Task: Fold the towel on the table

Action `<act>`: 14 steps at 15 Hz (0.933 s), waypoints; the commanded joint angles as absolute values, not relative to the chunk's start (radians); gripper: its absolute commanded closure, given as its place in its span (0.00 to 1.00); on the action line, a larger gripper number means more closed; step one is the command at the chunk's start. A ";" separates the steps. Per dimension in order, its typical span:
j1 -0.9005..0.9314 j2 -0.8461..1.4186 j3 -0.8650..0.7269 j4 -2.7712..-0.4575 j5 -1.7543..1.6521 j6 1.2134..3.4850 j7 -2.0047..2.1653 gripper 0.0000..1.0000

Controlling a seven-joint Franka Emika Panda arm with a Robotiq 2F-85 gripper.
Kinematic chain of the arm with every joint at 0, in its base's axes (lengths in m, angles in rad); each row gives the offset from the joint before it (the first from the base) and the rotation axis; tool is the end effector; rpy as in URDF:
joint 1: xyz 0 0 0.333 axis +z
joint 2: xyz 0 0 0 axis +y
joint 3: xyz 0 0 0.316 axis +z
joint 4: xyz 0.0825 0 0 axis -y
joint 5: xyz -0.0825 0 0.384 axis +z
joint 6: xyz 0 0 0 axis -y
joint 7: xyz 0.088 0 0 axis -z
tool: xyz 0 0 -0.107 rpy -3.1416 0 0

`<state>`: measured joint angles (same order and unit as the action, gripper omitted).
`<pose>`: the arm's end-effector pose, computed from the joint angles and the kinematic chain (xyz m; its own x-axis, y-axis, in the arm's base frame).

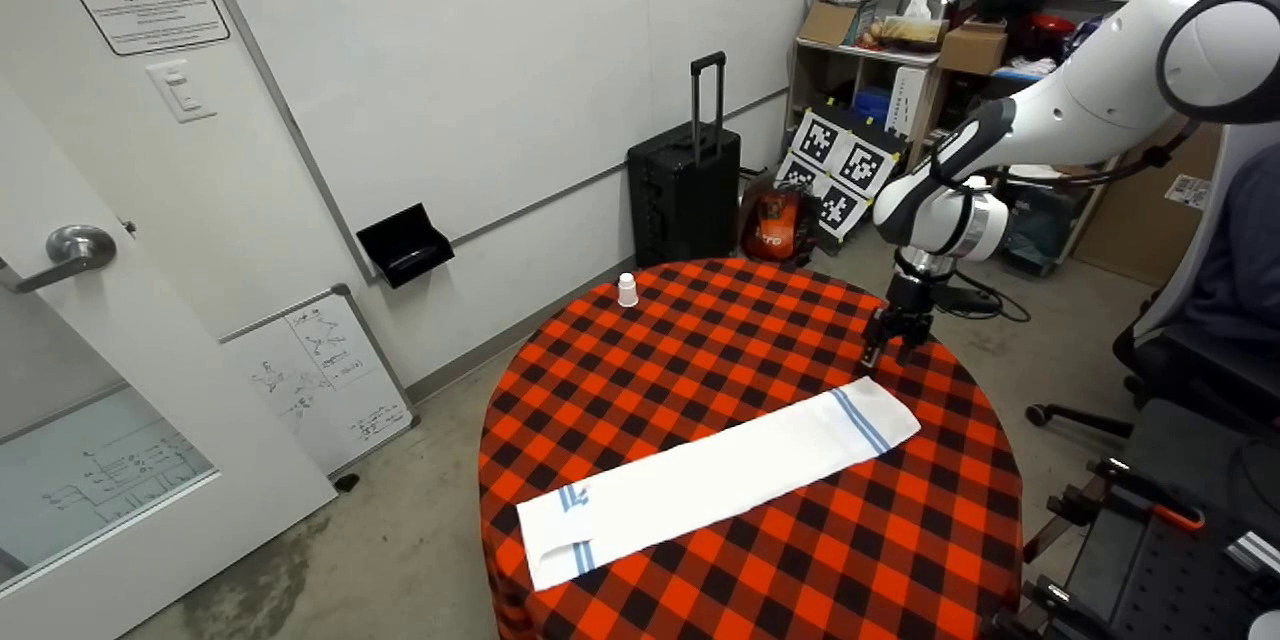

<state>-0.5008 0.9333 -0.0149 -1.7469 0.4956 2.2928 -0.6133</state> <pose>0.5195 -0.2826 0.0165 0.9444 -0.2452 -0.2189 -0.3161 -0.8602 -0.4001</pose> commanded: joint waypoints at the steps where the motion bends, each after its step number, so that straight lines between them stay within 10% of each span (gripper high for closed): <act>1: -0.529 1.003 0.014 -1.687 0.483 2.288 -0.580 0.00; 14: -0.569 1.081 0.044 -1.613 0.482 2.142 -0.545 0.00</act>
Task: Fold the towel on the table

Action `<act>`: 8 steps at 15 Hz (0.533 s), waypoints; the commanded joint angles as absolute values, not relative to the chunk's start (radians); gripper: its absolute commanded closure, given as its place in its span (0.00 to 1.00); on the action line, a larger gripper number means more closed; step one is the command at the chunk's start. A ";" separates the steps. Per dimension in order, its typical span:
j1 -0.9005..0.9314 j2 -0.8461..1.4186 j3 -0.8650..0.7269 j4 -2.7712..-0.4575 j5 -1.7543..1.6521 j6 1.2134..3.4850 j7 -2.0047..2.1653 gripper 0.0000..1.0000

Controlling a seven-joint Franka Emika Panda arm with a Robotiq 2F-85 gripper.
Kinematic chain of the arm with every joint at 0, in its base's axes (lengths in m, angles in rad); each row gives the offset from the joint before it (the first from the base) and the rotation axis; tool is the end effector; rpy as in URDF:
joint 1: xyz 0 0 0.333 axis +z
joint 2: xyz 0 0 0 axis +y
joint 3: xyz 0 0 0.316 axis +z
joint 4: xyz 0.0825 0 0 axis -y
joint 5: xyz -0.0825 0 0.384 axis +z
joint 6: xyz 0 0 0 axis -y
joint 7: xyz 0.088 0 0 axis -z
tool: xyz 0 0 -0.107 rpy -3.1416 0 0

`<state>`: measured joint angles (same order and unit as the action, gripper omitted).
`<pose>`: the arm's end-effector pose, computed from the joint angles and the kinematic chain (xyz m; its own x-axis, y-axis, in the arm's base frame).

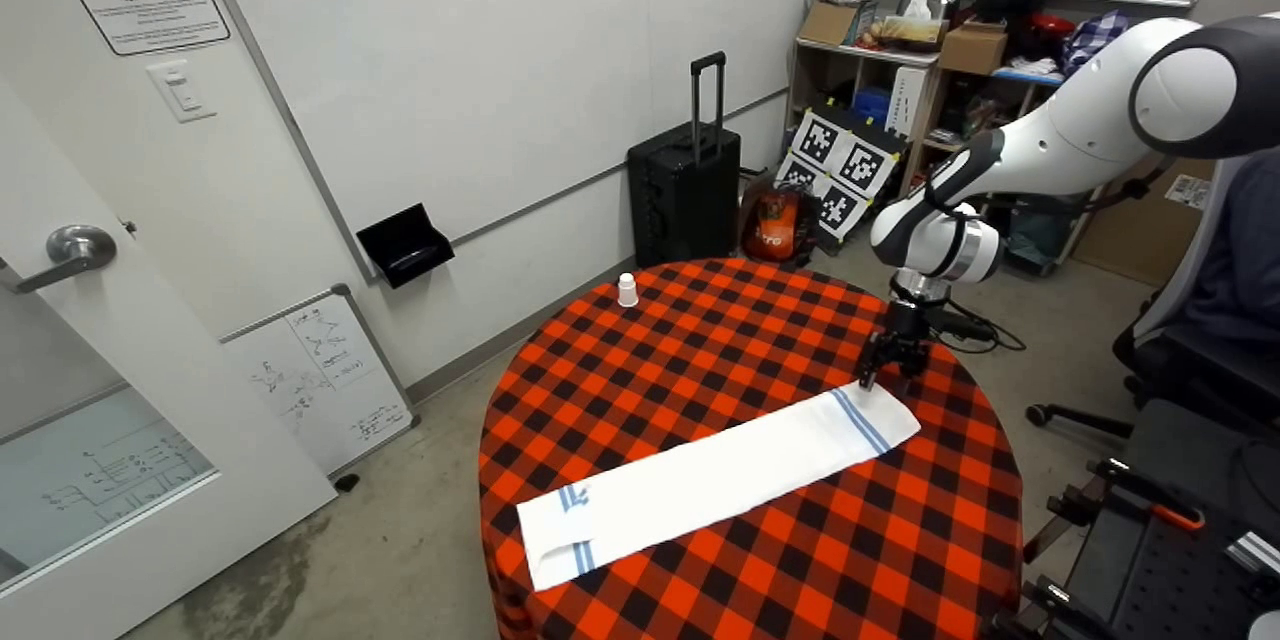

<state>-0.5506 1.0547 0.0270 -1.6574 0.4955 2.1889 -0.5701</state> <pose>0.5091 -0.2733 -0.0318 0.9095 -0.2500 -0.3323 -0.3899 -0.7902 -0.4728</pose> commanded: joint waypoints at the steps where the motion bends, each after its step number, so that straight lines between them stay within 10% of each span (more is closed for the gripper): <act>1: -0.568 1.081 0.043 -1.615 0.483 2.138 -0.546 0.00; 8: -0.554 1.105 0.039 -1.618 0.479 2.182 -0.549 0.00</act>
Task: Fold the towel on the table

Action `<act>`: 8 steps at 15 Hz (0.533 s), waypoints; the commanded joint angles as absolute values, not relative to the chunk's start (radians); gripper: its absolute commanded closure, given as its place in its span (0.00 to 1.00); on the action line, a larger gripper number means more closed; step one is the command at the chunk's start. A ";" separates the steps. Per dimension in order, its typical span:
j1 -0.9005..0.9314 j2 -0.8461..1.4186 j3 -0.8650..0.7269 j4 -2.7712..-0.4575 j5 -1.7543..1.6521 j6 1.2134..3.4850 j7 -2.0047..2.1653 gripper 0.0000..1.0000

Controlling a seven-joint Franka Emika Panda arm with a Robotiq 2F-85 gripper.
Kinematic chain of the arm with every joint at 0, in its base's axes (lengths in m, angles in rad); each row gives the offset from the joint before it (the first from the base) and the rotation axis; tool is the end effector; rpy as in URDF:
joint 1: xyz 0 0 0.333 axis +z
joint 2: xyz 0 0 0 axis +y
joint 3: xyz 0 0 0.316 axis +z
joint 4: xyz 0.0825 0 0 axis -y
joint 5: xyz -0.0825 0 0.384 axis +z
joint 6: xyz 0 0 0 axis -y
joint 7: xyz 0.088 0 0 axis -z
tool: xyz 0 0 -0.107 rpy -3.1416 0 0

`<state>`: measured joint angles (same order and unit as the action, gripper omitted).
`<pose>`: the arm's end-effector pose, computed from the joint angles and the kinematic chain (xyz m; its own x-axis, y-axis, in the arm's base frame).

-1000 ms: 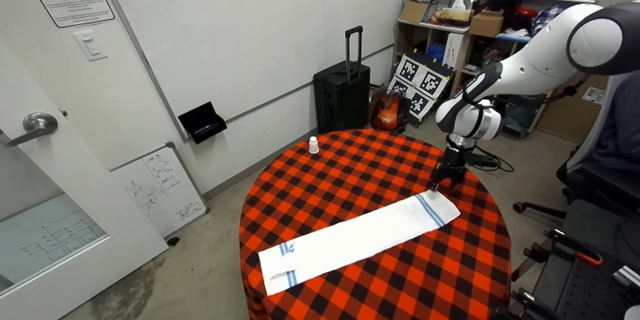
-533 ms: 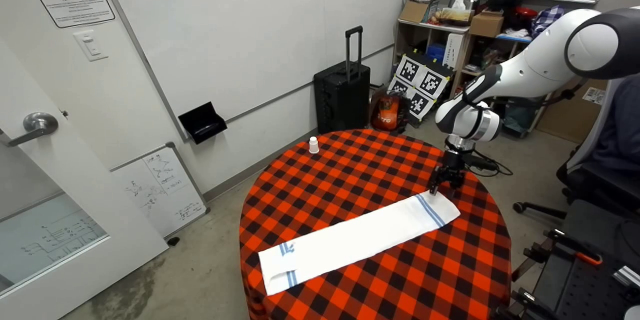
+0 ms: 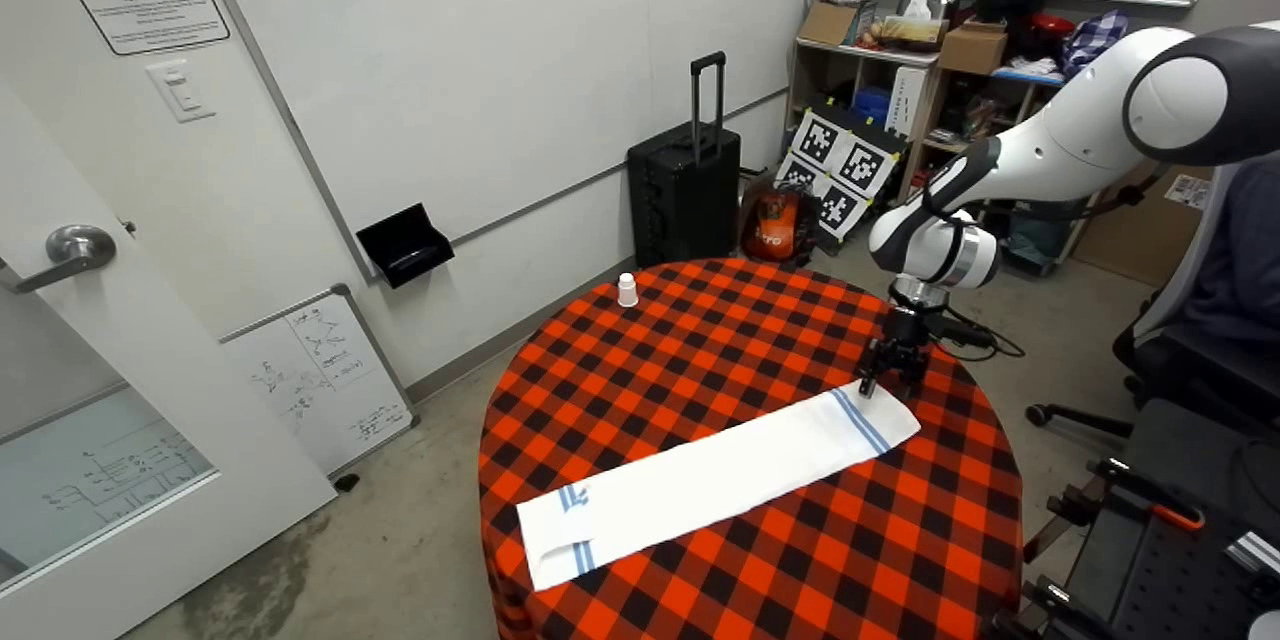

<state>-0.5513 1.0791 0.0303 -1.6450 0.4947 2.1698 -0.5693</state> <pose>0.5056 -0.2679 -0.0428 0.9040 -0.2373 -0.3557 -0.3954 -0.7806 -0.4841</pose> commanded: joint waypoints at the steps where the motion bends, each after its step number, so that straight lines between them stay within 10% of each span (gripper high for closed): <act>1: -0.551 1.106 0.038 -1.621 0.478 2.195 -0.549 0.00; 3: -0.551 1.106 0.039 -1.622 0.478 2.200 -0.549 0.02; 4: -0.553 1.105 0.040 -1.621 0.478 2.198 -0.551 0.26; 8: -0.558 1.103 0.045 -1.623 0.477 2.211 -0.556 0.49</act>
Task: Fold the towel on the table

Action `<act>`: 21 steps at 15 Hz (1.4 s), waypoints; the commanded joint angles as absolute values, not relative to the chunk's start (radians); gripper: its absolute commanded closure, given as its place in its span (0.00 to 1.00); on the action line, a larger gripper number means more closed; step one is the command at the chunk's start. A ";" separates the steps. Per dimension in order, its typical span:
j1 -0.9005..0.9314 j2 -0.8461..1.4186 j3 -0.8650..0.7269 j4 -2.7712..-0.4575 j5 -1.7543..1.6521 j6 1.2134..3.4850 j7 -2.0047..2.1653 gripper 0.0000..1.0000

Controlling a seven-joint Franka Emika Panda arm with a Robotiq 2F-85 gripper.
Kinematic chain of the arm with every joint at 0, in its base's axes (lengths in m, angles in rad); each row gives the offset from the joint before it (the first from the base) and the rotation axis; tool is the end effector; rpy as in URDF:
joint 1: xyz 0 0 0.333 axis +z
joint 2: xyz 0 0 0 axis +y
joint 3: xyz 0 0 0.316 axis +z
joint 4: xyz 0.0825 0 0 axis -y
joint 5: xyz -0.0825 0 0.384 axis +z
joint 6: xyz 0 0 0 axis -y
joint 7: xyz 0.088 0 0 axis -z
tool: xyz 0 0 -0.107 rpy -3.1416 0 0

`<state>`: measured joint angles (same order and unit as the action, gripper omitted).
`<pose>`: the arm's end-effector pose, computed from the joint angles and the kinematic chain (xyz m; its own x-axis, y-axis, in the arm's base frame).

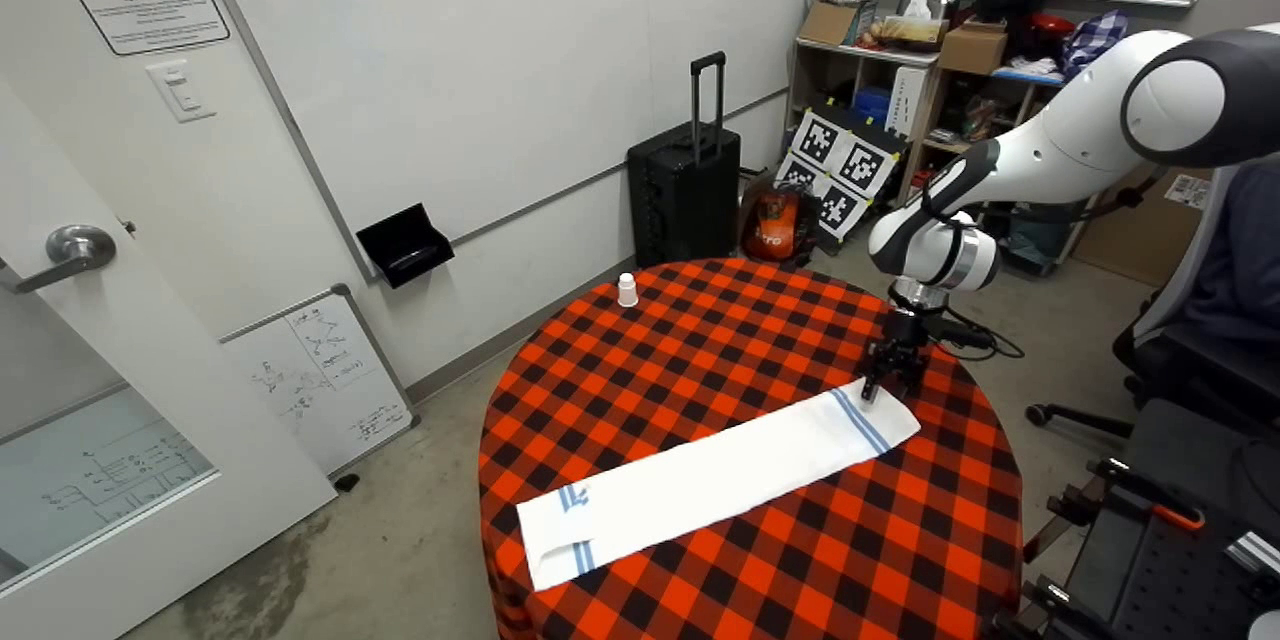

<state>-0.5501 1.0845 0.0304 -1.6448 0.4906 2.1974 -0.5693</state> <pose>0.5062 -0.2695 -0.0455 0.9071 -0.2455 -0.3419 -0.3916 -0.7904 -0.4711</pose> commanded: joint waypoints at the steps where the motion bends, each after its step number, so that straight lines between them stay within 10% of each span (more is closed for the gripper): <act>1: -0.560 1.100 0.047 -1.626 0.478 2.210 -0.558 0.52; 9: -0.564 1.069 0.053 -1.640 0.479 2.215 -0.568 0.57; 13: -0.568 1.037 0.048 -1.651 0.476 2.251 -0.570 0.99; 21: -0.575 0.946 0.027 -1.676 0.461 2.307 -0.564 0.99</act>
